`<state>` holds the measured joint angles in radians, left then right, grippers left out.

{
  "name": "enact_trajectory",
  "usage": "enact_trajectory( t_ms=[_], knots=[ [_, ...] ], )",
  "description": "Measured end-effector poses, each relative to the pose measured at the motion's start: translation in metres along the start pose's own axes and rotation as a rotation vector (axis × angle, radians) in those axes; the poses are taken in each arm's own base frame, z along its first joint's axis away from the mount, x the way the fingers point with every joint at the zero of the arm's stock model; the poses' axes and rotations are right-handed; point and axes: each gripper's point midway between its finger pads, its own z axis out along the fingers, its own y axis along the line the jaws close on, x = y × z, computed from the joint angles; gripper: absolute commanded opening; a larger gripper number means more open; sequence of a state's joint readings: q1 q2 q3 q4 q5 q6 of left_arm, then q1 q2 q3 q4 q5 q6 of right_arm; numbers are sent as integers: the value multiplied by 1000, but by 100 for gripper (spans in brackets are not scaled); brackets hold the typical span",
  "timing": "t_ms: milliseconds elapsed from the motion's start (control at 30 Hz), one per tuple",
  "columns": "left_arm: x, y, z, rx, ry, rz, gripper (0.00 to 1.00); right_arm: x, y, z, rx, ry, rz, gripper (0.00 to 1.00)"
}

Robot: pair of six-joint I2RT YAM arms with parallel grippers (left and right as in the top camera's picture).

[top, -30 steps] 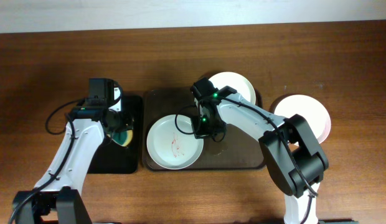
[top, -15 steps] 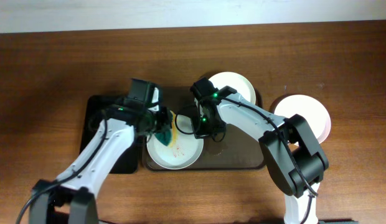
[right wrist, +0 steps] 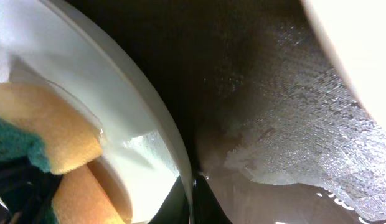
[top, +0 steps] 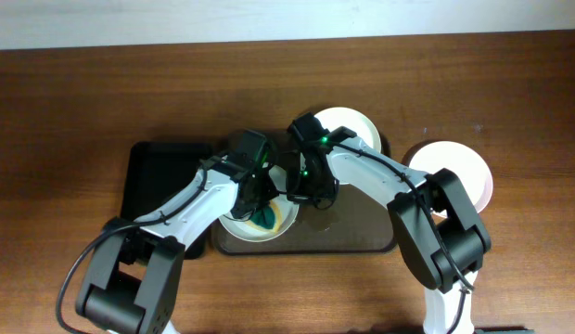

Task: Clean dirty plates on tray and stack at the side
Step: 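Scrub the held plate with the sponge in the left gripper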

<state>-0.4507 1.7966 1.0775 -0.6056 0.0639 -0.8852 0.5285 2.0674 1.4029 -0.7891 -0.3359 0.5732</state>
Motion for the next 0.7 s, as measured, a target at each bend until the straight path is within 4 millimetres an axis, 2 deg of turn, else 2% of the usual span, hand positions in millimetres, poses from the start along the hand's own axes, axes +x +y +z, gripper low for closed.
enact_trajectory(
  t_ms=[233, 333, 367, 500, 533, 567, 633, 700],
  knots=[
    [-20, 26, -3, -133, -100, 22, 0, 5, -2, 1, 6, 21, 13, 4],
    [-29, 30, -9, -158, -127, 92, 0, 6, -2, 1, 9, 25, 14, 4],
    [-33, 29, -13, -156, -136, 115, 0, 7, -3, 1, 11, 28, 16, 4],
    [-47, 3, -51, -40, -201, 179, 0, 8, -4, 1, 14, 32, 17, 5],
    [-47, -2, -55, -19, -202, 185, 0, 8, -4, 1, 15, 31, 17, 16],
    [-45, -3, -55, -14, -194, 192, 0, 8, -4, 1, 15, 31, 17, 21],
    [-42, -3, -54, -12, -180, 203, 0, 8, -6, 1, 25, 30, 18, 20],
    [-42, -3, -54, -17, -180, 259, 0, 7, -6, 1, 25, 29, 16, 15]
  ],
)
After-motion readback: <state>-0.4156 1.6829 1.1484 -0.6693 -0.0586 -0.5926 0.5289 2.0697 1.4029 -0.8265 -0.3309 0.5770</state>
